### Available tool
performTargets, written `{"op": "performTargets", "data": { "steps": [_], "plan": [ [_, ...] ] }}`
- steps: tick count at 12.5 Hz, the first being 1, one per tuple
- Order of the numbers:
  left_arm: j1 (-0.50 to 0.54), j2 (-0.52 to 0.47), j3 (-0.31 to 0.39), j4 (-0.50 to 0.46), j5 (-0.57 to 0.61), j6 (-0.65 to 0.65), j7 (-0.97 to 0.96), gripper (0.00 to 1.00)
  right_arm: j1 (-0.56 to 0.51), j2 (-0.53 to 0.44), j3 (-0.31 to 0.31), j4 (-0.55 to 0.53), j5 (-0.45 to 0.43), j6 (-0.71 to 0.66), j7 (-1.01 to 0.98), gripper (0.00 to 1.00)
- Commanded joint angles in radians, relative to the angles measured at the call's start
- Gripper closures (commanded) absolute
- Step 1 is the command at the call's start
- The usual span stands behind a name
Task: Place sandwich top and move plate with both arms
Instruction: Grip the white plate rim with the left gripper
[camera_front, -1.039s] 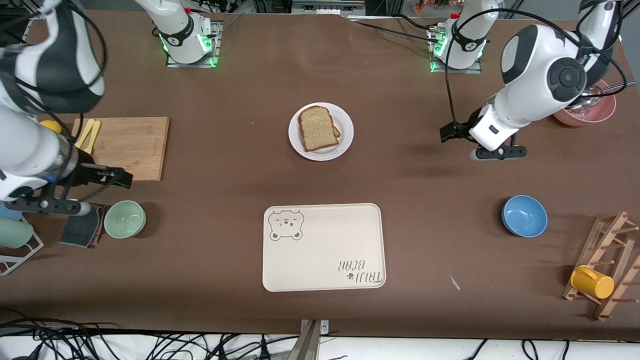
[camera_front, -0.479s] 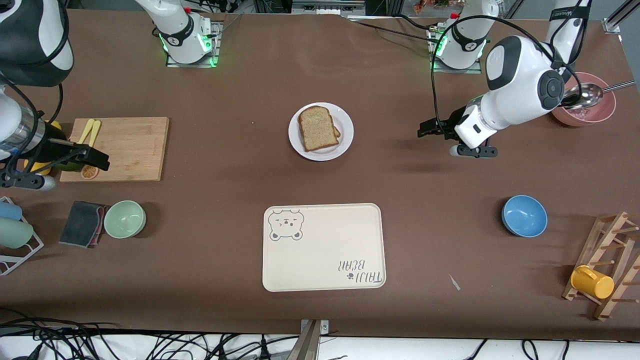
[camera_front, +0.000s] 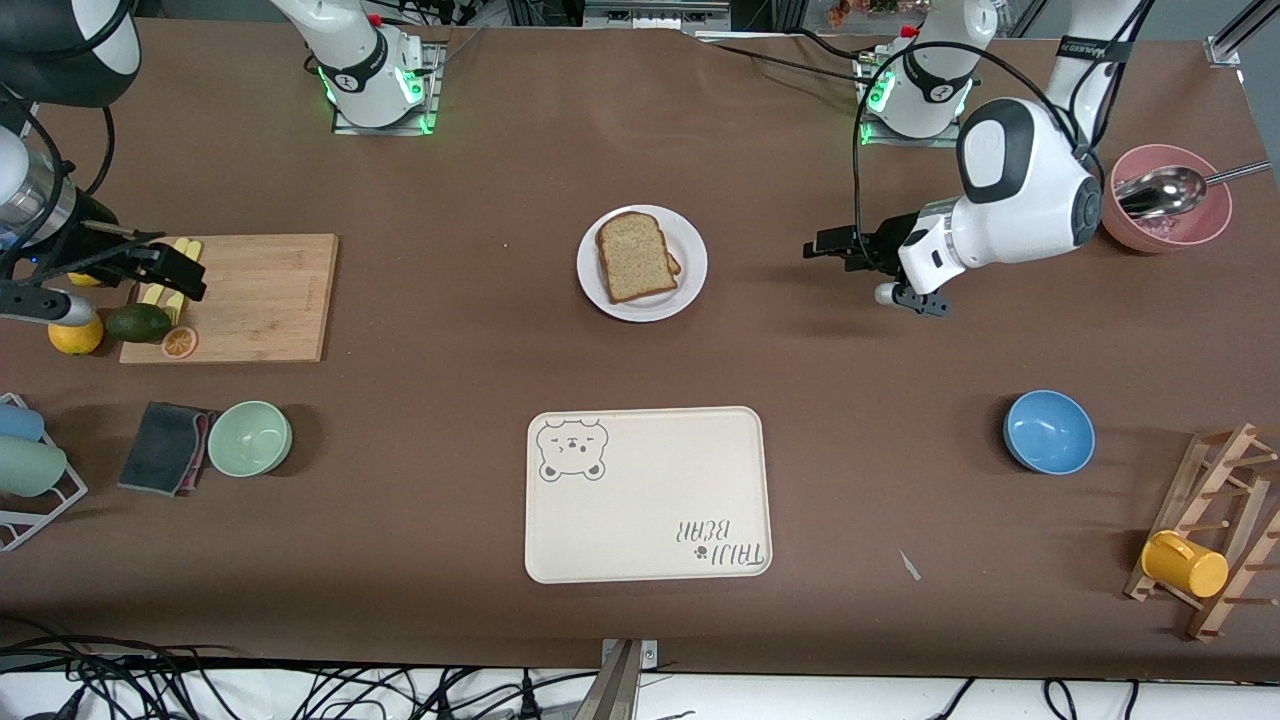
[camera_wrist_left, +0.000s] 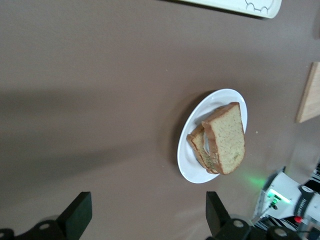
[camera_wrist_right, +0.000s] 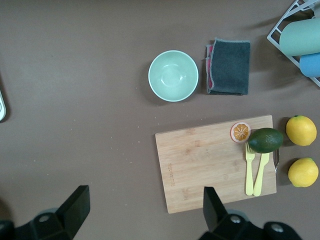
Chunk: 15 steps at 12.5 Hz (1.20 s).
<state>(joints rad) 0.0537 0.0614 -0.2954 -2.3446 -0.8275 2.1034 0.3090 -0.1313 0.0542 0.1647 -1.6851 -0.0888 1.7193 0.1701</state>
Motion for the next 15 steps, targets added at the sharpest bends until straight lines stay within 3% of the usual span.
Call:
{"op": "performTargets", "data": {
  "steps": [1,4,6,11,15],
  "plan": [
    [-0.002,0.0,-0.043,-0.03,-0.099,0.033,0.058,0.0,-0.013,-0.017,0.003,-0.028,0.067,-0.003,-0.11,0.0],
    [-0.002,0.029,-0.261,-0.091,-0.325,0.335,0.071,0.0,-0.013,-0.014,-0.014,-0.031,0.109,0.0,-0.141,0.0],
    [-0.002,0.06,-0.332,-0.104,-0.463,0.433,0.149,0.0,-0.013,-0.016,-0.011,-0.028,0.106,-0.004,-0.129,0.0],
    [-0.005,0.222,-0.378,-0.101,-0.94,0.517,0.658,0.0,-0.005,-0.01,-0.002,-0.019,0.107,0.013,-0.124,0.0],
    [-0.032,0.274,-0.38,-0.091,-0.99,0.517,0.72,0.0,-0.005,-0.013,0.021,-0.019,0.112,0.026,-0.123,0.0]
  ]
}}
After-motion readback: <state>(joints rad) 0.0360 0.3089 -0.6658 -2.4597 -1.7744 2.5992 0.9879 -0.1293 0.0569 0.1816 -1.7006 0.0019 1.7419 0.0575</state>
